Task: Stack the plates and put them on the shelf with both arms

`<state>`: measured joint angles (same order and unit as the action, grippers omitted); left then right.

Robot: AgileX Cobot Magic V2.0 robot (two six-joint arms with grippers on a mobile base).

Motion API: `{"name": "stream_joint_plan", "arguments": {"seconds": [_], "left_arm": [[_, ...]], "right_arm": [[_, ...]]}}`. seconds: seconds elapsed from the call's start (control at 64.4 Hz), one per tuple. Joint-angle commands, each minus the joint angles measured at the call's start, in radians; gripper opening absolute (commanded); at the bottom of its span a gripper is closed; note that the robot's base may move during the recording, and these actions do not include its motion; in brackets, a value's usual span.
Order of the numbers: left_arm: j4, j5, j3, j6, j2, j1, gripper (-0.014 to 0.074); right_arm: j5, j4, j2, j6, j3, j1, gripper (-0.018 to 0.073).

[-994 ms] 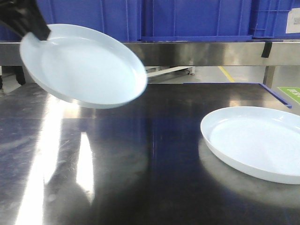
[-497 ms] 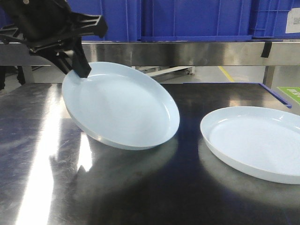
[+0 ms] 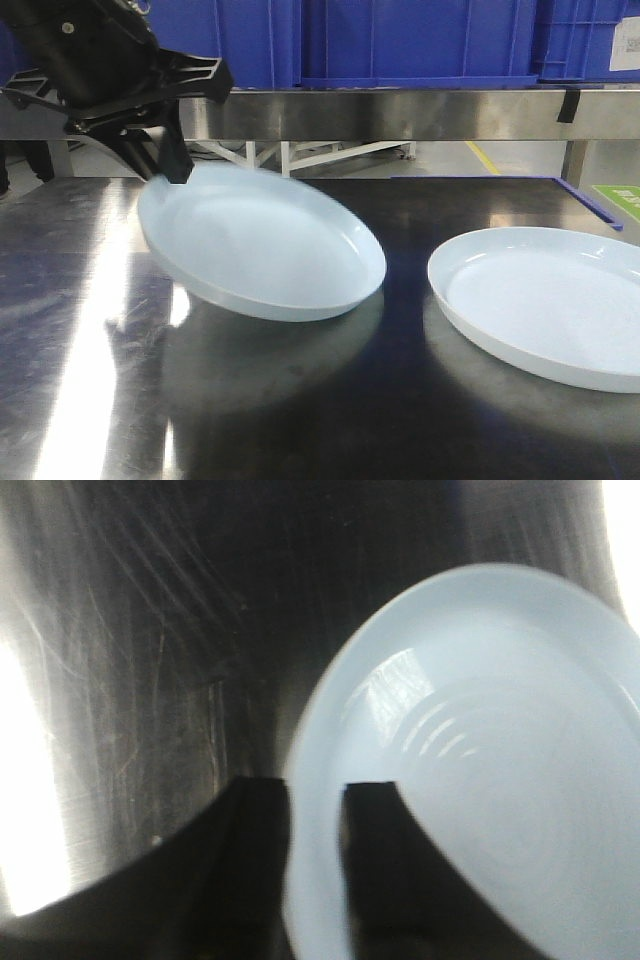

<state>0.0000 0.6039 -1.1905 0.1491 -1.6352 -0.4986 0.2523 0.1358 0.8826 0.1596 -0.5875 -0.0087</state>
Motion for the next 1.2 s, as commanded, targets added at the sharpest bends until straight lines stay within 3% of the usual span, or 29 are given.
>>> {"name": "stream_joint_plan", "arguments": {"seconds": [0.0, 0.078, 0.202, 0.295, 0.404, 0.45, 0.668, 0.87, 0.978, 1.18], "left_arm": [[0.028, -0.039, -0.036, 0.013, 0.038, -0.007, 0.0475], [0.032, -0.039, -0.036, 0.013, 0.038, -0.007, 0.0537], [0.032, -0.039, -0.036, 0.013, 0.038, -0.007, 0.0474], [0.032, -0.039, -0.036, 0.013, 0.042, -0.007, 0.0328], [0.032, -0.039, -0.036, 0.013, 0.063, -0.004, 0.0064], [0.032, -0.044, -0.038, 0.013, 0.079, -0.004, 0.0109], [0.034, -0.089, -0.038, 0.038, 0.216, 0.008, 0.0087], [0.035, -0.111, -0.038, 0.038, 0.384, 0.073, 0.0087], [0.051, -0.118, -0.018, 0.038, 0.478, 0.14, 0.0087], [0.056, -0.182, 0.144, 0.038, 0.7, 0.327, 0.0087]], "right_arm": [[-0.073, -0.003, -0.005, -0.009, -0.038, -0.003, 0.0444], [-0.073, -0.003, -0.005, -0.009, -0.038, -0.003, 0.0444], [-0.073, -0.003, -0.005, -0.009, -0.038, -0.003, 0.0444], [-0.073, -0.003, -0.005, -0.009, -0.038, -0.003, 0.0444], [-0.073, -0.003, -0.005, -0.009, -0.038, -0.003, 0.0444], [-0.073, -0.003, -0.005, -0.009, -0.038, -0.003, 0.0444], [-0.073, -0.003, -0.005, -0.009, -0.038, -0.003, 0.0444], [-0.073, -0.003, -0.005, -0.009, -0.038, -0.003, 0.0444], [-0.07, -0.003, -0.005, -0.009, -0.038, -0.003, 0.0444], [-0.048, -0.003, -0.005, -0.009, -0.038, -0.003, 0.0444]]}}
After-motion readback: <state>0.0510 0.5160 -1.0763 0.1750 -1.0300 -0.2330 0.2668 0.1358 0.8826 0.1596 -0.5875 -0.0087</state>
